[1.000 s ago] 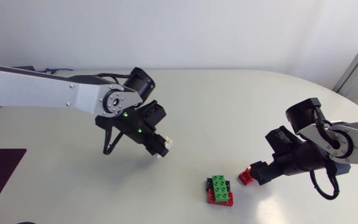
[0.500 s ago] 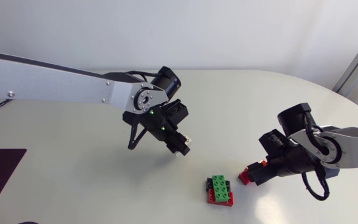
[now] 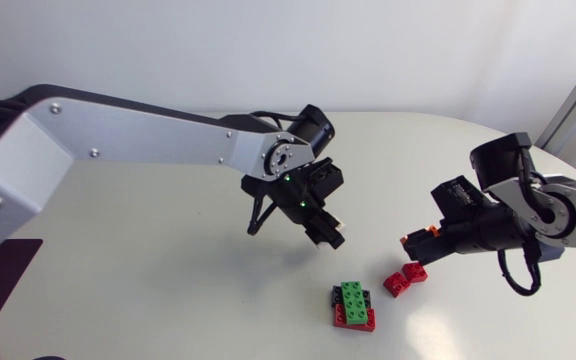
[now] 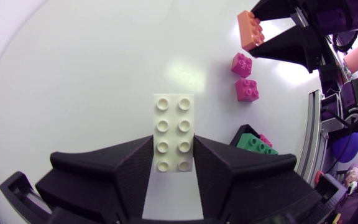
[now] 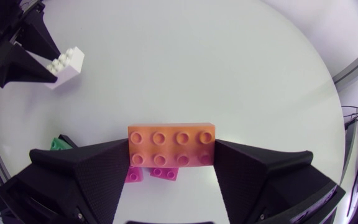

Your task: Sort duplo bricks by size, large to the right and small to the left

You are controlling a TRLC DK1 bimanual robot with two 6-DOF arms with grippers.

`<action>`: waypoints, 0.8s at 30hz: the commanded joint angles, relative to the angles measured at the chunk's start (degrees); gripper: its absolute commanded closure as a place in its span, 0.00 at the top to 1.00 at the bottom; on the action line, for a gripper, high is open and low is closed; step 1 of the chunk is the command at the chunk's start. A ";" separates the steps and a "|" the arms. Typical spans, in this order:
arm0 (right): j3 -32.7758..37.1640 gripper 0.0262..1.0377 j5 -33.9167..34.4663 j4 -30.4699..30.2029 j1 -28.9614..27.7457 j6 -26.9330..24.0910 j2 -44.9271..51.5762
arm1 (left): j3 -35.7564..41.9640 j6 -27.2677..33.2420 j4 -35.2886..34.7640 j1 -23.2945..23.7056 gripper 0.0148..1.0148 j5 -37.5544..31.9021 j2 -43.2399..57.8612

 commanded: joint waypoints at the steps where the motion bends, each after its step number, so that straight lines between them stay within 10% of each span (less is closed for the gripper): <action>1: 1.80 0.44 -0.32 0.96 -0.24 -0.59 4.47 | 3.40 -0.69 -0.67 -0.90 0.26 0.54 3.10; 10: 5.49 0.49 -0.23 7.20 -0.15 0.73 18.97 | 7.53 -0.60 -0.76 -2.13 0.26 0.54 7.14; 15: 6.02 0.95 -0.23 7.55 -0.15 1.17 22.49 | 9.11 -0.78 -0.85 -2.39 0.27 0.54 8.28; 24: 2.33 0.96 -4.80 5.70 -4.37 1.00 7.63 | 12.45 -0.69 -1.55 -3.80 0.28 0.54 11.45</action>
